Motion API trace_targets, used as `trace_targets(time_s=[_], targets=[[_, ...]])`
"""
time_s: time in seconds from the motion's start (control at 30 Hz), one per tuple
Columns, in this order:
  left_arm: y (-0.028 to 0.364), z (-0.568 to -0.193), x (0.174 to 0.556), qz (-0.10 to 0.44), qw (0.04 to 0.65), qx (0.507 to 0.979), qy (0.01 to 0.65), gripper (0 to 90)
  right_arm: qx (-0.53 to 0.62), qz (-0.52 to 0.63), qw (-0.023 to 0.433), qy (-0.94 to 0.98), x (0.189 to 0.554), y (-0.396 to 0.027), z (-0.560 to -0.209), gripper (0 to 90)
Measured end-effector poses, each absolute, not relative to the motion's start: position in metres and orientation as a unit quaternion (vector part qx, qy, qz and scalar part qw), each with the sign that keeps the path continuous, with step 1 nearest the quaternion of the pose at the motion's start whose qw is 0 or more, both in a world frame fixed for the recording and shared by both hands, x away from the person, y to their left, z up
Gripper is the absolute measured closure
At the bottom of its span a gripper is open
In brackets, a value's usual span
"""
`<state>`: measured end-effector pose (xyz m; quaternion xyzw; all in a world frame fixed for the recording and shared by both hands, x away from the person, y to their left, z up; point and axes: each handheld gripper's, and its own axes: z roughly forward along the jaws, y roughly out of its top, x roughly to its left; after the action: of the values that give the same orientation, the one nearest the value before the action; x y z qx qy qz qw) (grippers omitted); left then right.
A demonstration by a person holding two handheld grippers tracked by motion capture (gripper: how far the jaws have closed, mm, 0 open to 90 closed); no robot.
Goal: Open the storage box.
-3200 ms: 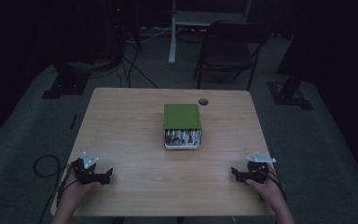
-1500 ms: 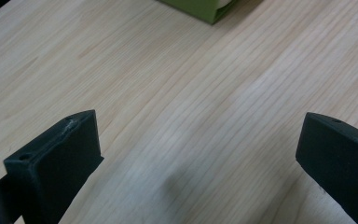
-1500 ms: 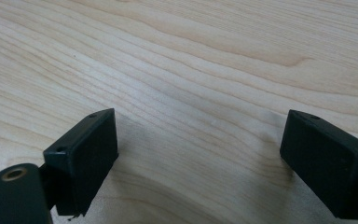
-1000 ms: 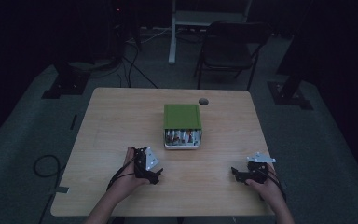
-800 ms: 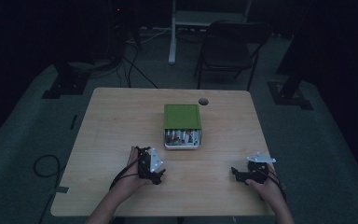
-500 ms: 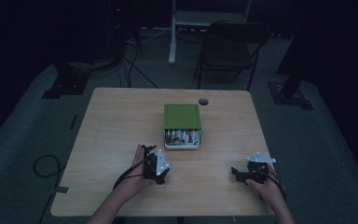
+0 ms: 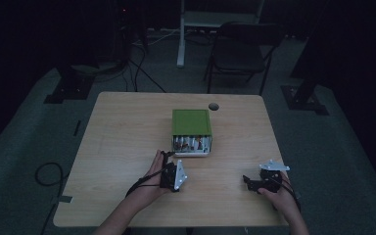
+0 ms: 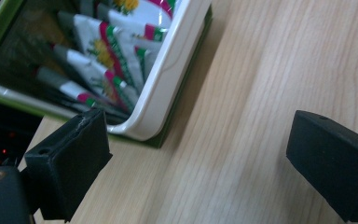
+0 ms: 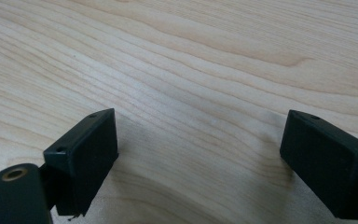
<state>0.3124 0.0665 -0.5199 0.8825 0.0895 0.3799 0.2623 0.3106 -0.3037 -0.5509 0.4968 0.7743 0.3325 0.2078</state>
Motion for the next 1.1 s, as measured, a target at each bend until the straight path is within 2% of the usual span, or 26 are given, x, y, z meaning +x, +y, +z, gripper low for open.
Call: trace_targets(time_s=[0.27,0.4,0.6,1.1], targets=[[0.054,-0.523,0.313,0.393,0.253,0.882,0.058,14.4,0.497,0.332,0.208,0.774,0.311,-0.304,-0.551,10.8],[0.049,-0.524,0.315,0.399,0.247,0.882,0.045,15.3,0.497,0.332,0.208,0.774,0.311,-0.304,-0.551,10.8],[0.040,-0.524,0.318,0.429,0.234,0.873,0.013,19.6,0.497,0.332,0.208,0.774,0.311,-0.304,-0.551,10.8],[0.022,-0.526,0.327,0.466,0.214,0.858,-0.012,40.2,0.497,0.332,0.208,0.774,0.311,-0.304,-0.551,10.8]])
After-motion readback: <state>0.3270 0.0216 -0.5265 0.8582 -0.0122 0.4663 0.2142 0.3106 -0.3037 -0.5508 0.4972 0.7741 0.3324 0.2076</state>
